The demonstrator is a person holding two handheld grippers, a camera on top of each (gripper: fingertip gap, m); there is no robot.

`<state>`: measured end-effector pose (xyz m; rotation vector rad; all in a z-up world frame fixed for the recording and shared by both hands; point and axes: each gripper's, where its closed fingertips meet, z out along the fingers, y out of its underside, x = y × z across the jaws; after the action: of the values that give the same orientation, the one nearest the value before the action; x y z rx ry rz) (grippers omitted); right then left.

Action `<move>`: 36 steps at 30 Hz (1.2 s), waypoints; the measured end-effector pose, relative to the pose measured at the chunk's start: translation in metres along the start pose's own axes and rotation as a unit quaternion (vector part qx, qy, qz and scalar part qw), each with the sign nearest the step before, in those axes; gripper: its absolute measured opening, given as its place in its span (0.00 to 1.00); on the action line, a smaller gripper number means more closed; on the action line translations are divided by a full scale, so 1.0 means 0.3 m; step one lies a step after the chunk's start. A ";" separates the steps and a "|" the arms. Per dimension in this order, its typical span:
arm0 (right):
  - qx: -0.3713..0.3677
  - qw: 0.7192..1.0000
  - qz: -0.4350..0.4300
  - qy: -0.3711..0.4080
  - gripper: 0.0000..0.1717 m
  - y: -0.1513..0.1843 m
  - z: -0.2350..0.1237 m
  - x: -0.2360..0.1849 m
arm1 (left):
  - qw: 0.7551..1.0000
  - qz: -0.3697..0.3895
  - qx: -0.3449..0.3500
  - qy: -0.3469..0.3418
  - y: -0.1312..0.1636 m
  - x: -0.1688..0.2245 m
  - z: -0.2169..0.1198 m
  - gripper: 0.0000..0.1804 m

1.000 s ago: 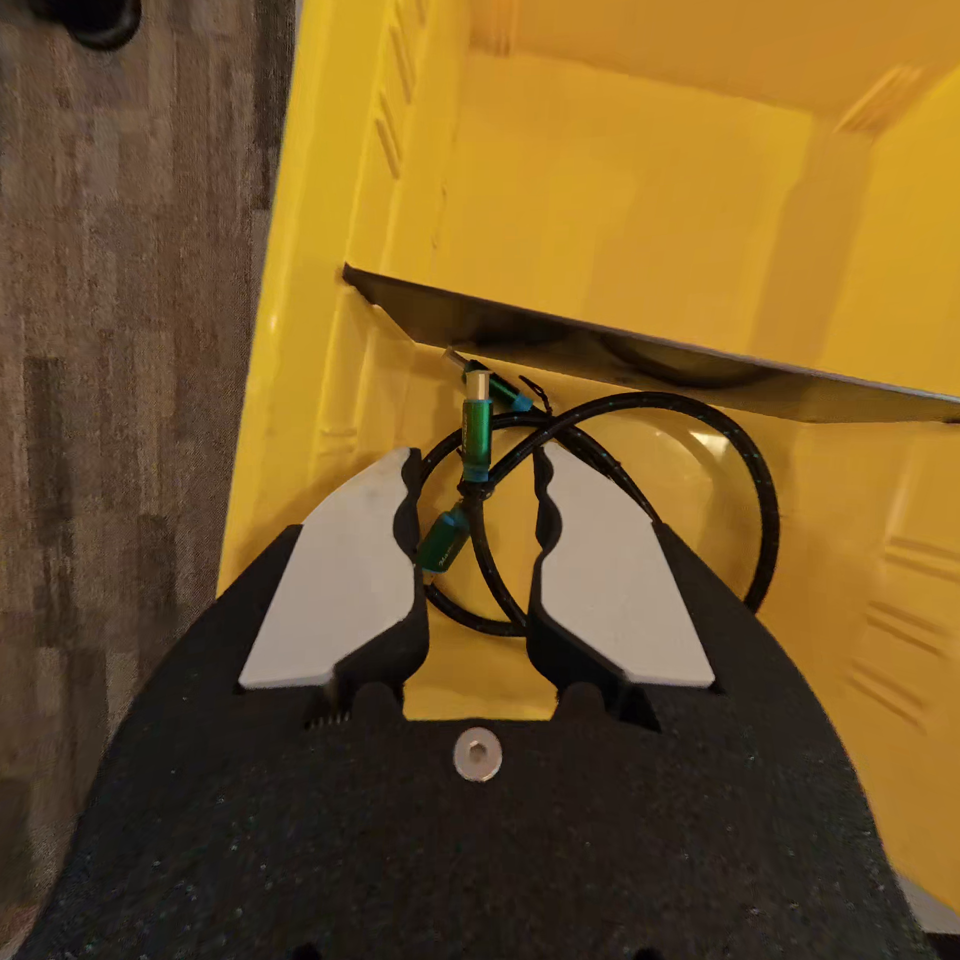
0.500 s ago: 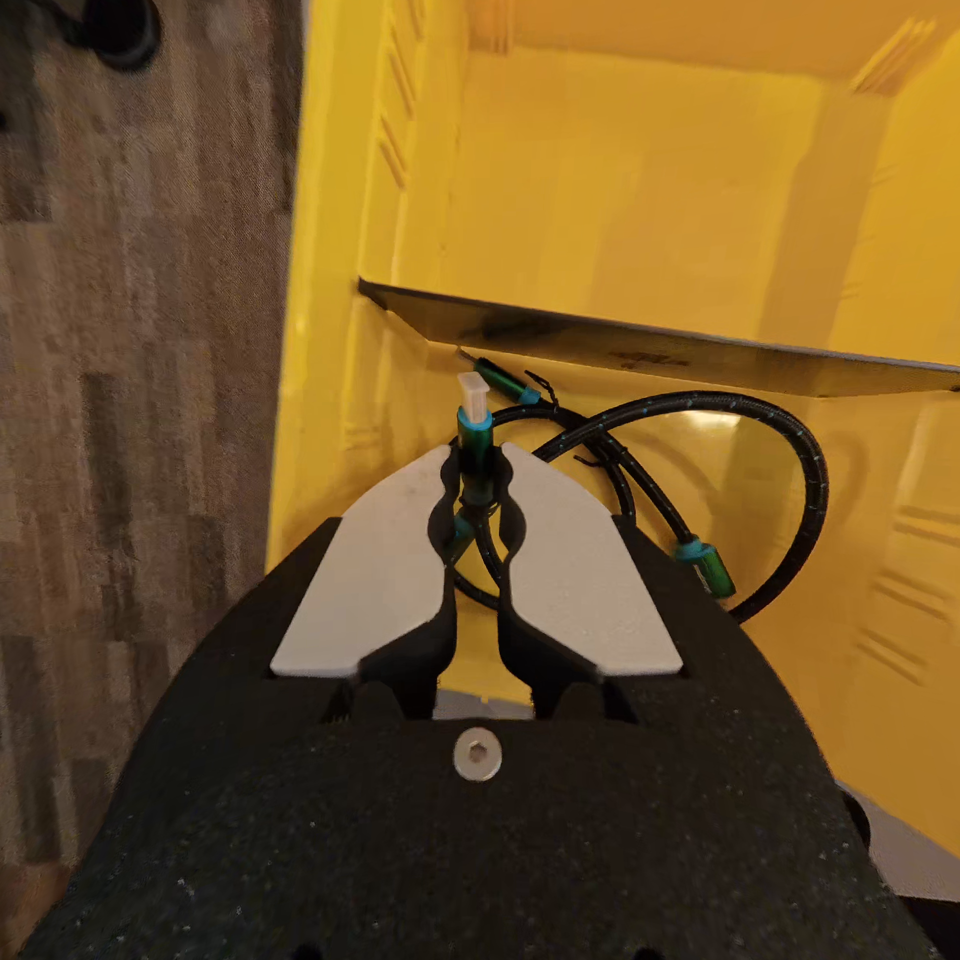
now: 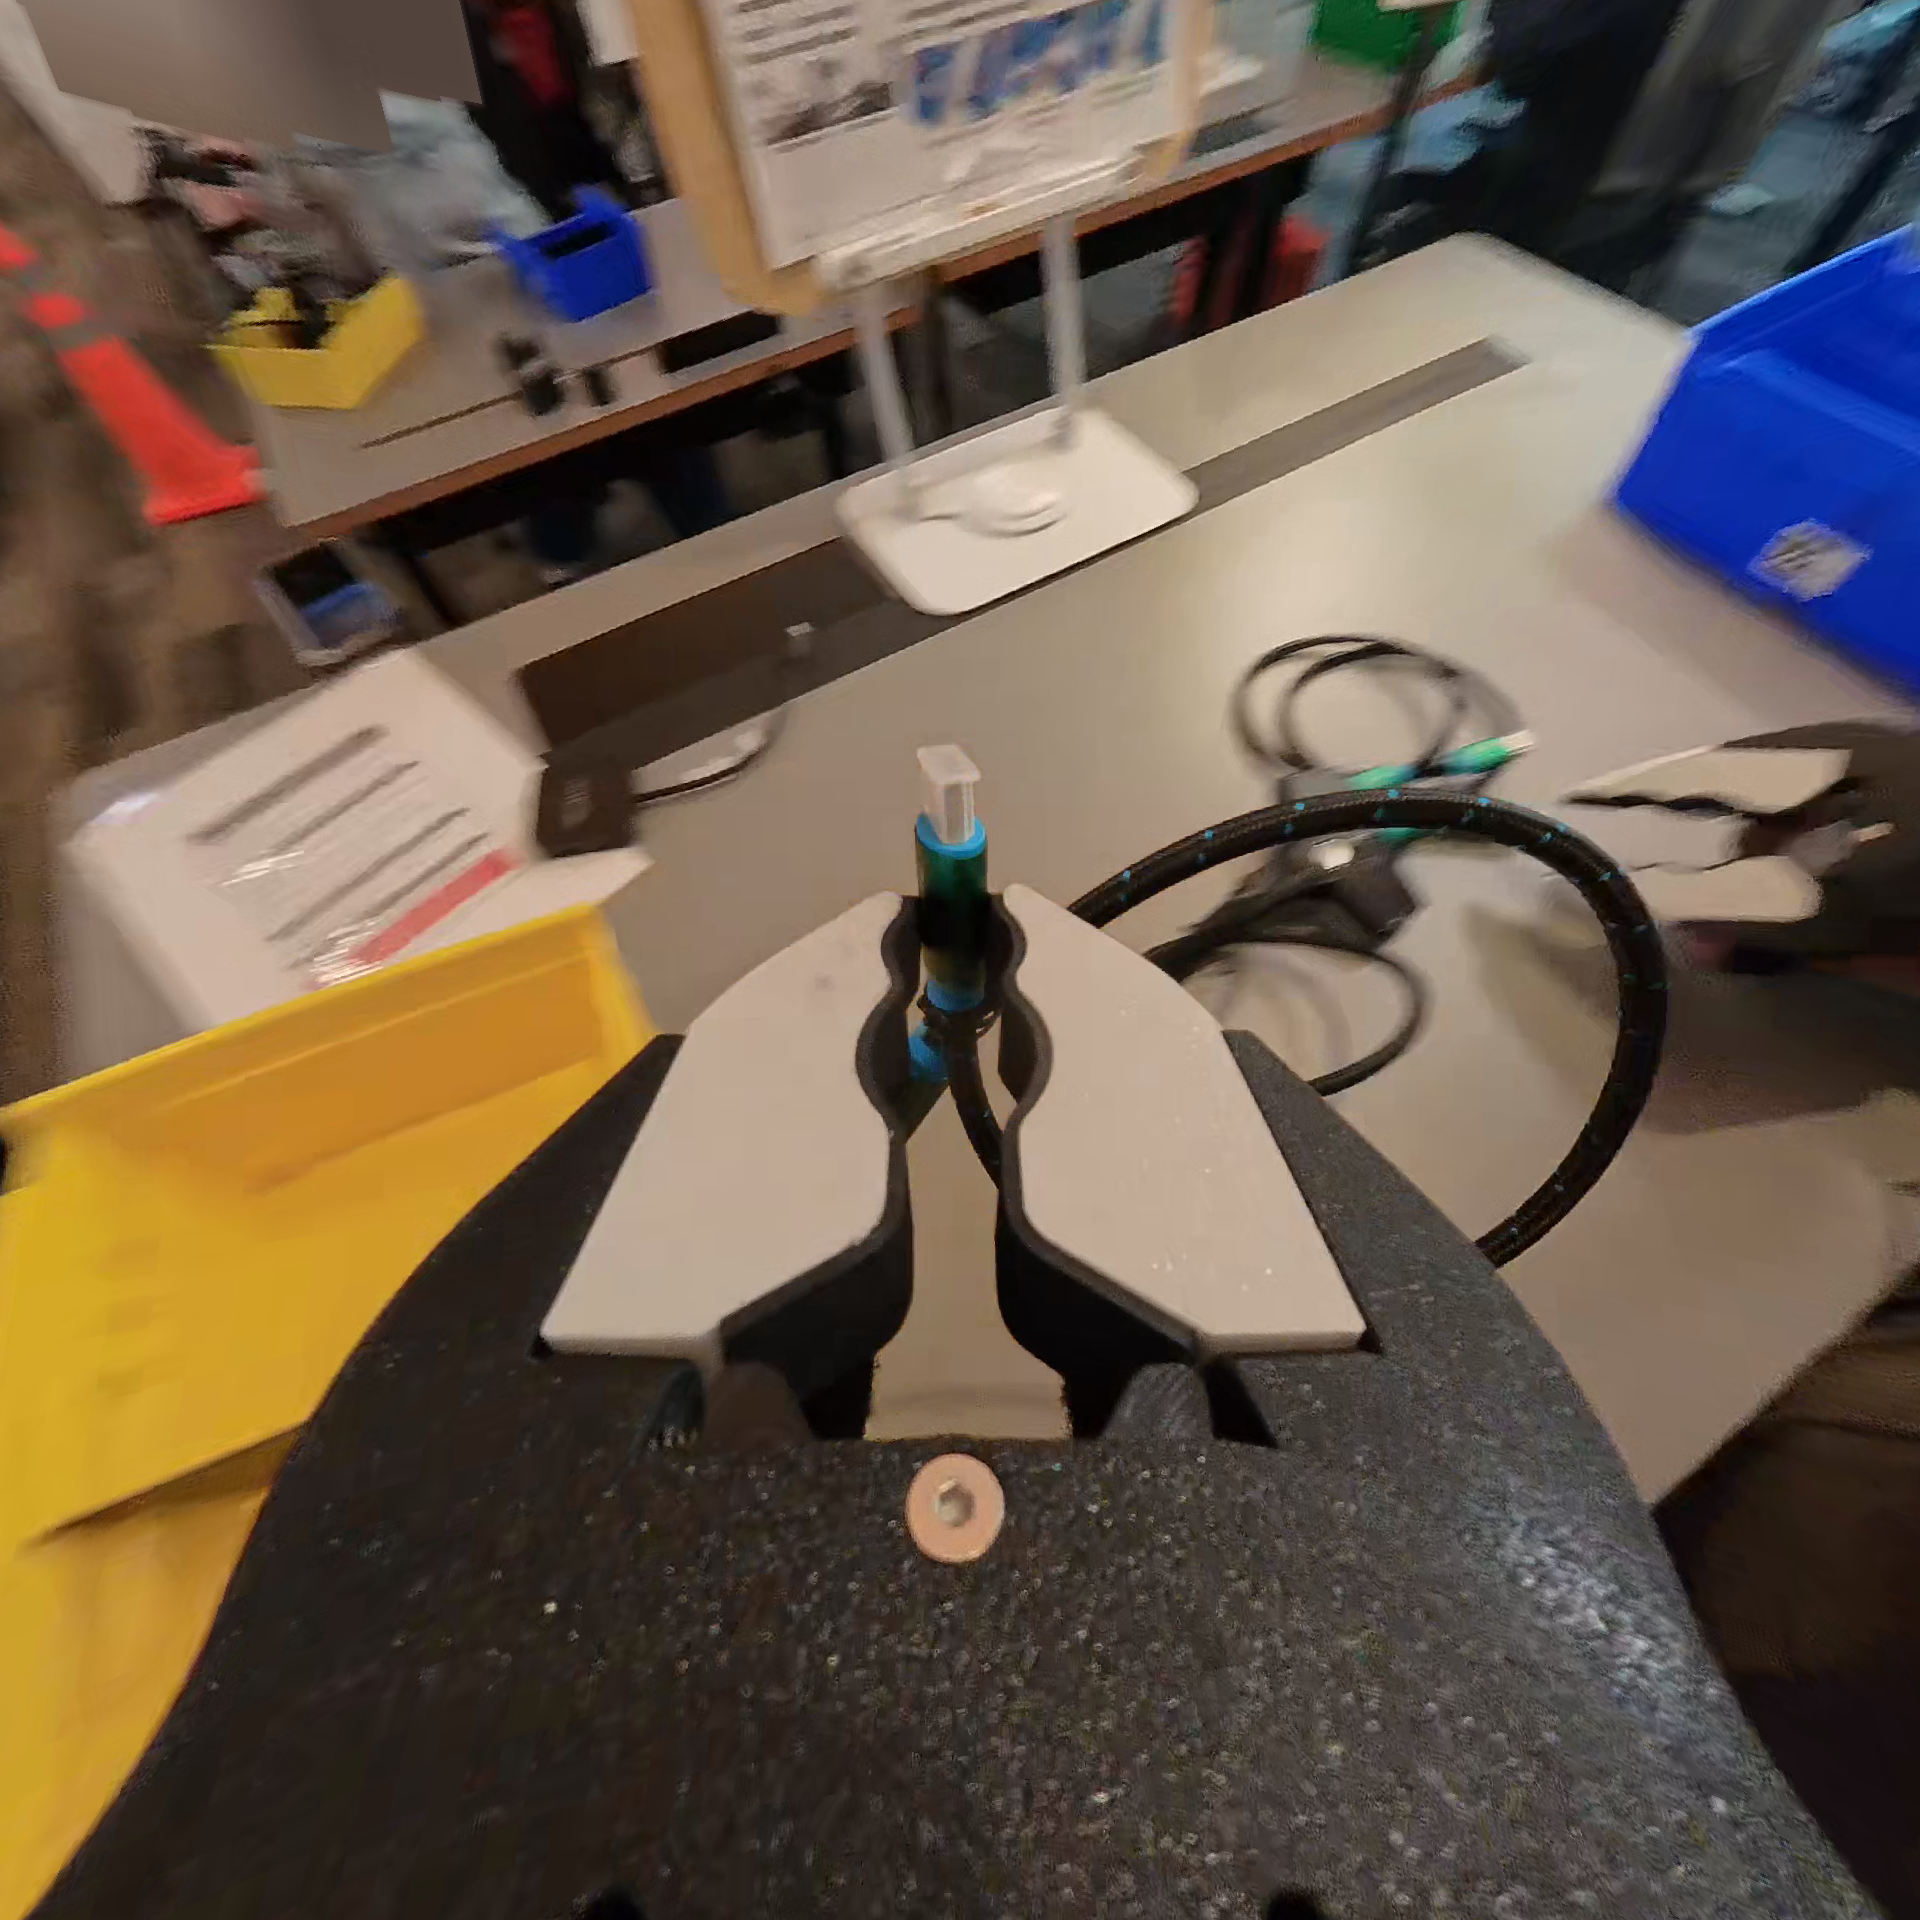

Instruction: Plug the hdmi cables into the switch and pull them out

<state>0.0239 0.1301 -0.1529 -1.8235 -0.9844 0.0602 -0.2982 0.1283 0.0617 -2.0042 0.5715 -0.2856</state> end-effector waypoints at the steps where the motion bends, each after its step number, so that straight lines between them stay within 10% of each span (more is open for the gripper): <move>1: 0.011 1.000 -0.006 -0.002 0.21 -0.010 -0.015 -0.008 | 0.999 -0.018 0.013 0.037 -0.008 0.076 0.053 0.06; 14: 0.006 0.999 0.031 0.027 0.17 0.062 -0.226 0.134 | 0.961 -0.008 -0.051 0.270 0.171 0.917 0.649 0.07; 22: 0.075 0.948 0.289 -0.109 0.09 0.005 -0.298 0.163 | 0.933 -0.107 -0.012 0.344 0.153 0.978 0.704 0.07; 36: 0.124 0.964 0.084 -0.220 0.16 -0.159 -0.151 -0.048 | 0.778 -0.283 0.158 0.539 0.046 0.966 0.544 0.06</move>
<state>0.0066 0.0938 -0.0988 -1.6874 -1.0654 0.6899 0.0176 0.1006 -0.0401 -1.4680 0.5116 -1.8463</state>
